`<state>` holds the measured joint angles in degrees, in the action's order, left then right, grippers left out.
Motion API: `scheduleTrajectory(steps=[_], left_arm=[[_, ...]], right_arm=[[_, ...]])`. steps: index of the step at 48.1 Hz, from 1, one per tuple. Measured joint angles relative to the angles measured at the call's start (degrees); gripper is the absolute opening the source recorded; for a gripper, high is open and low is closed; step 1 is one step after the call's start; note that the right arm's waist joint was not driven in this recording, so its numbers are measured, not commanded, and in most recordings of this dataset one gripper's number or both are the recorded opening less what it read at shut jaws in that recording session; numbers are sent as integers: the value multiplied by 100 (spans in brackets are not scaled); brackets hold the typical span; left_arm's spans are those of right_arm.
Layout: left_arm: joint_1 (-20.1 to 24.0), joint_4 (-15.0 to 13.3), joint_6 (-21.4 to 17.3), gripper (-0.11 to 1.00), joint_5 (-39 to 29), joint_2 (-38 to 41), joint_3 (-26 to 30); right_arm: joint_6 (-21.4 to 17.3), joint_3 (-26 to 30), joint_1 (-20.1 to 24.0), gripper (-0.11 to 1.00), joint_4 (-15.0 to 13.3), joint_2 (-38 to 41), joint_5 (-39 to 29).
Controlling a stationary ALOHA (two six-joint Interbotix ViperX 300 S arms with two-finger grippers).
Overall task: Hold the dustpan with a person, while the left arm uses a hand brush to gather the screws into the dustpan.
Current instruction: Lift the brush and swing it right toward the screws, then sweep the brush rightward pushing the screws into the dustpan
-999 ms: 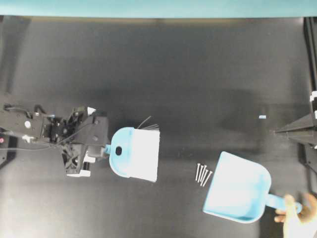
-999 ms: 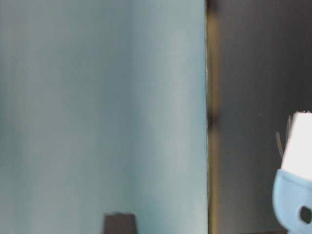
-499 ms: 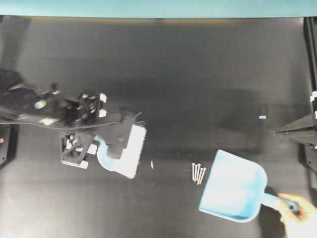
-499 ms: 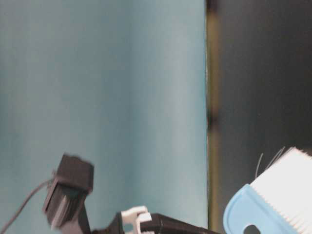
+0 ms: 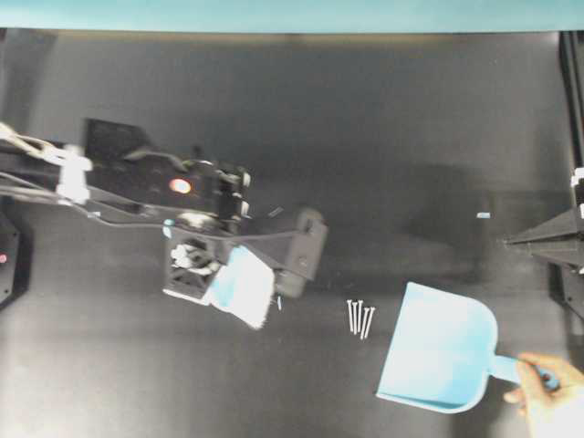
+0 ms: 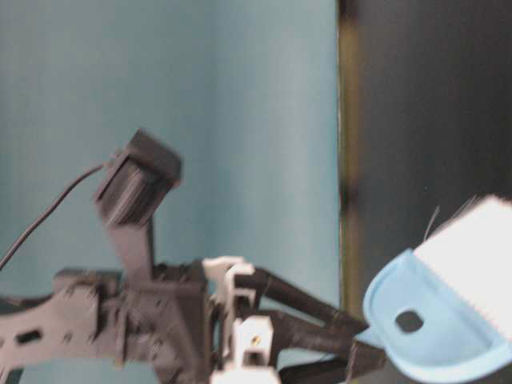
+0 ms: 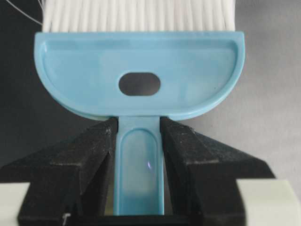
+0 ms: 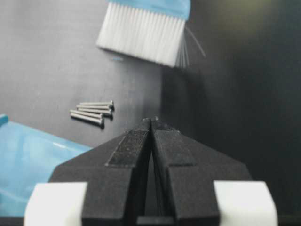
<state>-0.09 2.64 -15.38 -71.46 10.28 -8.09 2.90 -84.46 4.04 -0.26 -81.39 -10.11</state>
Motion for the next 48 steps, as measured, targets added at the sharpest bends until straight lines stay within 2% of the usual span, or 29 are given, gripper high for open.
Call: scheduleTrajectory(steps=[12,27,48], left_arm=[[-26,0,-26,30,-79,580,791],[-167,0,-343,30,167,1002,1195],[-334,9,-360,30,325,1617,2021]], right_arm=[[0,0,0,0,9,0,0],[0,0,0,0,0,-9,0],[0,0,0,0,0,-9,9]])
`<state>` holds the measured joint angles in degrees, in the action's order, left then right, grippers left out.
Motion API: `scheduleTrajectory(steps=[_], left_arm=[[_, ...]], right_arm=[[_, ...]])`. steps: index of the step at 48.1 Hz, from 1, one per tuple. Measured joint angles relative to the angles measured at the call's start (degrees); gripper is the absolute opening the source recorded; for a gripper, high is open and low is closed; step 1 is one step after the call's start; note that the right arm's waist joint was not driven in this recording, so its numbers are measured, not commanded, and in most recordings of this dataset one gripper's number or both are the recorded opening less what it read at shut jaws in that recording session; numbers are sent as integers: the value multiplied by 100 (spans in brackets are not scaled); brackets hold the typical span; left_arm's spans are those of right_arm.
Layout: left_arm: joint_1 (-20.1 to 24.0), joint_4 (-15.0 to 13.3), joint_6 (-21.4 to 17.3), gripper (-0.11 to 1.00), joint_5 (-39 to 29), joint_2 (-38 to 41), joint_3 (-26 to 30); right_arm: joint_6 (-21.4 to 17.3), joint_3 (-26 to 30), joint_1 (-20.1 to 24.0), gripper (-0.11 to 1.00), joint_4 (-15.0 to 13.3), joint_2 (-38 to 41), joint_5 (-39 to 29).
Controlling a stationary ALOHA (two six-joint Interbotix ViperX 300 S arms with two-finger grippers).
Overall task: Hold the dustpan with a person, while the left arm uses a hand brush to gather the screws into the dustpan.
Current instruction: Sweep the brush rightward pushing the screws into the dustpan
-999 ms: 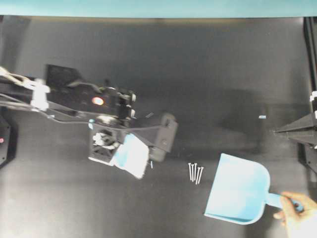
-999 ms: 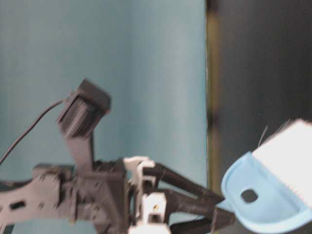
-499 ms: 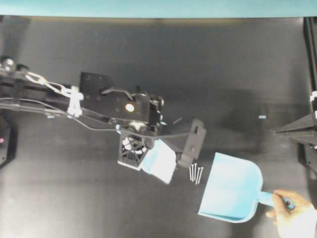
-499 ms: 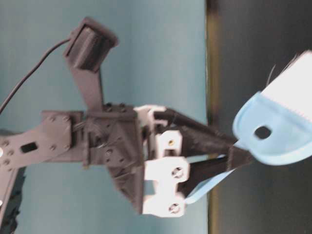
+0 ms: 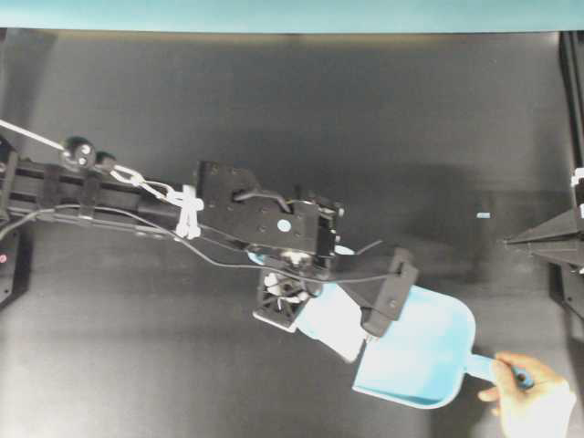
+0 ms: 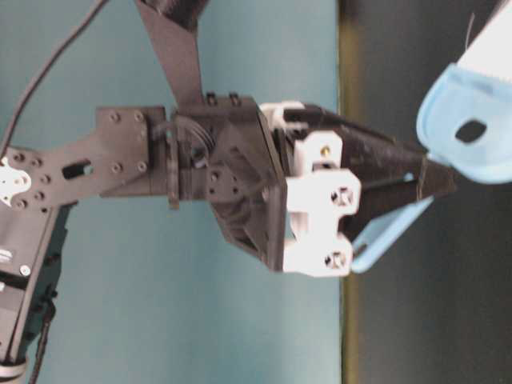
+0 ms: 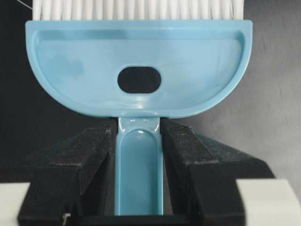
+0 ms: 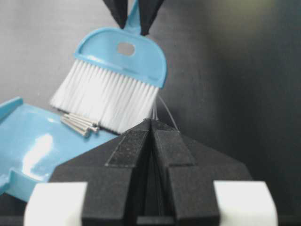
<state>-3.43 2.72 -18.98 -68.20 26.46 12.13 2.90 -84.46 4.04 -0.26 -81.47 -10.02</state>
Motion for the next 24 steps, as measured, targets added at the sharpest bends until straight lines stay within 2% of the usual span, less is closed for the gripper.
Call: scheduleTrajectory(steps=[18,24], left_arm=[[-123,26,-53,30,-53,404,1090],[-149,26,-237,30,-62,571,1600]], right_arm=[[0,0,0,0,0,0,-9],[0,0,0,0,9,0,-9]])
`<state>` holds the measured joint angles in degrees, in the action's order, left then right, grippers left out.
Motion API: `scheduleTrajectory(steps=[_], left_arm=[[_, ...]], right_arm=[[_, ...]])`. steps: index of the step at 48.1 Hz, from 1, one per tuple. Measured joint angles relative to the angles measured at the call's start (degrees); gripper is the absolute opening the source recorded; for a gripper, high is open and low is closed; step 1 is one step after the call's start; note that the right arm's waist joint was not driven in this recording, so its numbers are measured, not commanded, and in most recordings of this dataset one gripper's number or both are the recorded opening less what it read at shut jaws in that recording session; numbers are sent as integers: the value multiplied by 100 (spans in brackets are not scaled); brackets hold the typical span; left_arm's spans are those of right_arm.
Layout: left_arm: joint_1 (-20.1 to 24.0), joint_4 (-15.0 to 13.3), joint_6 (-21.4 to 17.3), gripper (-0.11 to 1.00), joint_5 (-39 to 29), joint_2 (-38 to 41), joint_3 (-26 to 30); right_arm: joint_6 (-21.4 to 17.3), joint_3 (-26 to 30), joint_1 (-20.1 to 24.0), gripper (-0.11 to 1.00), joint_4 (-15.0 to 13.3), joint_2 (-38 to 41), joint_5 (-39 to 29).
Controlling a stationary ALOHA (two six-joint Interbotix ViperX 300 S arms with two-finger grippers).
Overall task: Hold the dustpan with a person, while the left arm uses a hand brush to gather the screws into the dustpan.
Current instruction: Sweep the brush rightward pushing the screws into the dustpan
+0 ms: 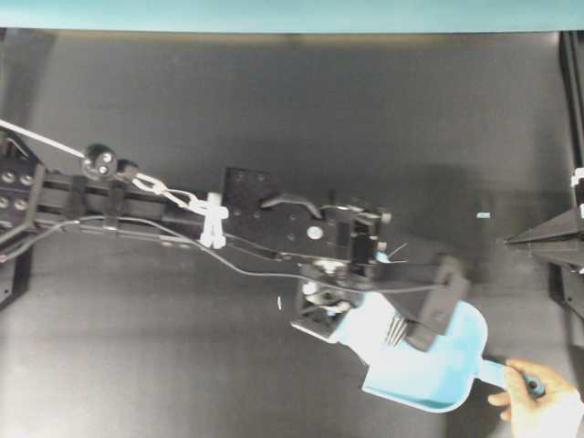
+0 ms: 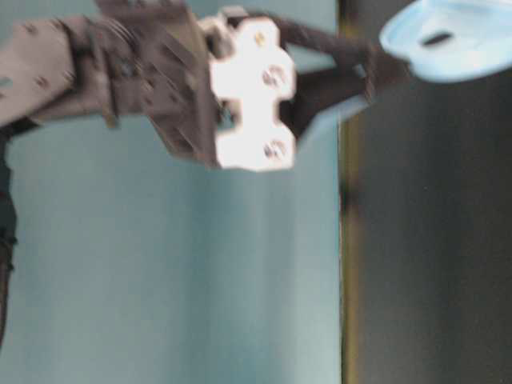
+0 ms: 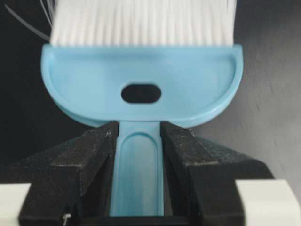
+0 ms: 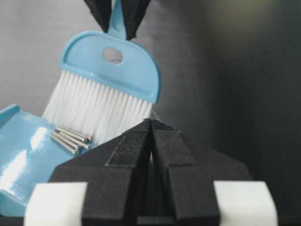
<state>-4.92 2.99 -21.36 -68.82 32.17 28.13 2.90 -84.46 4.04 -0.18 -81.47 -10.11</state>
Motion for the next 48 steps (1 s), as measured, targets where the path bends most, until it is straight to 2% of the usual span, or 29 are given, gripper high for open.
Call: scheduleTrajectory(steps=[8,14,30,39,48], left_arm=[[-44,0,-176,30,0,237,554],[-70,-9,-185,30,53,299,686],[-132,-9,-158,30,888,527,782],[-193,-18,-53,30,1617,563,791],[-220,-26,-26,30,1468,571,791]], right_arm=[[0,0,0,0,-9,0,0],[0,0,0,0,-9,0,0],[0,0,0,0,-9,-9,0],[0,0,0,0,-9,-9,0],[0,0,0,0,-9,-9,0]])
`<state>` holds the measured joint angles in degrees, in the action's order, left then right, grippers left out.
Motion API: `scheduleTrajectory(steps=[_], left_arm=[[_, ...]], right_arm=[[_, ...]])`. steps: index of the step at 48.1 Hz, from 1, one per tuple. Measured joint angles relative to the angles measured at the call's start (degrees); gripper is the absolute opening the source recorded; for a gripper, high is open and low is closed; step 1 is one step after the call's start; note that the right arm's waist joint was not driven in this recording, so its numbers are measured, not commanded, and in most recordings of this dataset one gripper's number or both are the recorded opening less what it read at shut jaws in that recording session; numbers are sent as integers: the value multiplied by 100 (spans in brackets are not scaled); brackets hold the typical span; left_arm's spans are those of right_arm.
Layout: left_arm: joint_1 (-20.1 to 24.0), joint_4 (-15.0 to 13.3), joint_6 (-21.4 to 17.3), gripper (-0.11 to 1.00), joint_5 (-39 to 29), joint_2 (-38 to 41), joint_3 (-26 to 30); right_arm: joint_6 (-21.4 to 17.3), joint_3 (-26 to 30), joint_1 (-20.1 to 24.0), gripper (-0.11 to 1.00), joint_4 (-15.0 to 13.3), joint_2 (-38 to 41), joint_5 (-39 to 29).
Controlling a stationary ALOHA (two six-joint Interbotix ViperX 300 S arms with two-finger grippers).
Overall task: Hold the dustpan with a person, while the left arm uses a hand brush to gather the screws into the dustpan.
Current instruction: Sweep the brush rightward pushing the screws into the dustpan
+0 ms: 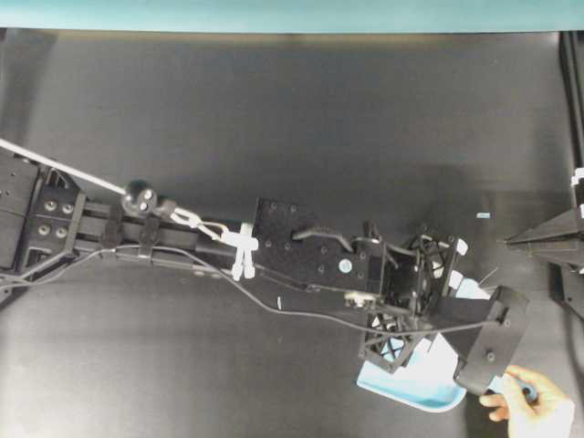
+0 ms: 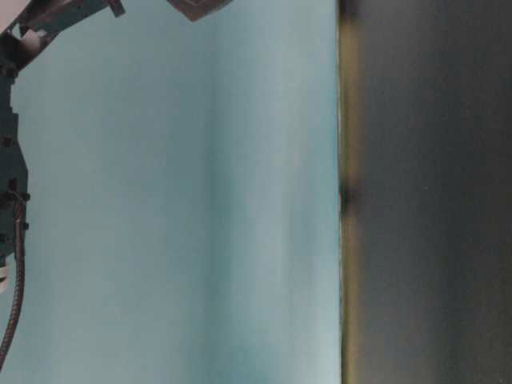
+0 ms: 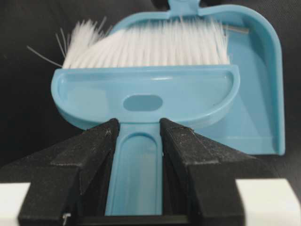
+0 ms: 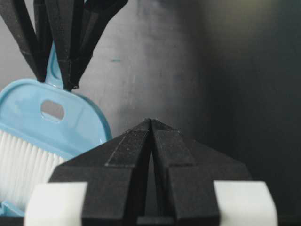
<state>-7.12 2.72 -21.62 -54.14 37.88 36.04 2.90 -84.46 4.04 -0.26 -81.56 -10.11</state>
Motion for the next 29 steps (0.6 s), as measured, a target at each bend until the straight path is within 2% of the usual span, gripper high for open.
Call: scheduleTrajectory(steps=[11,18,25,29], left_arm=[[53,0,18,30,-826,-211,-44],[158,-9,26,30,-1099,-826,-272],[237,9,18,30,-738,-1661,-1055],[220,0,26,30,-545,-2030,-1731]], right_arm=[[0,0,0,0,0,0,0],[0,0,0,0,0,0,9],[0,0,0,0,0,0,0],[0,0,0,0,0,0,0]])
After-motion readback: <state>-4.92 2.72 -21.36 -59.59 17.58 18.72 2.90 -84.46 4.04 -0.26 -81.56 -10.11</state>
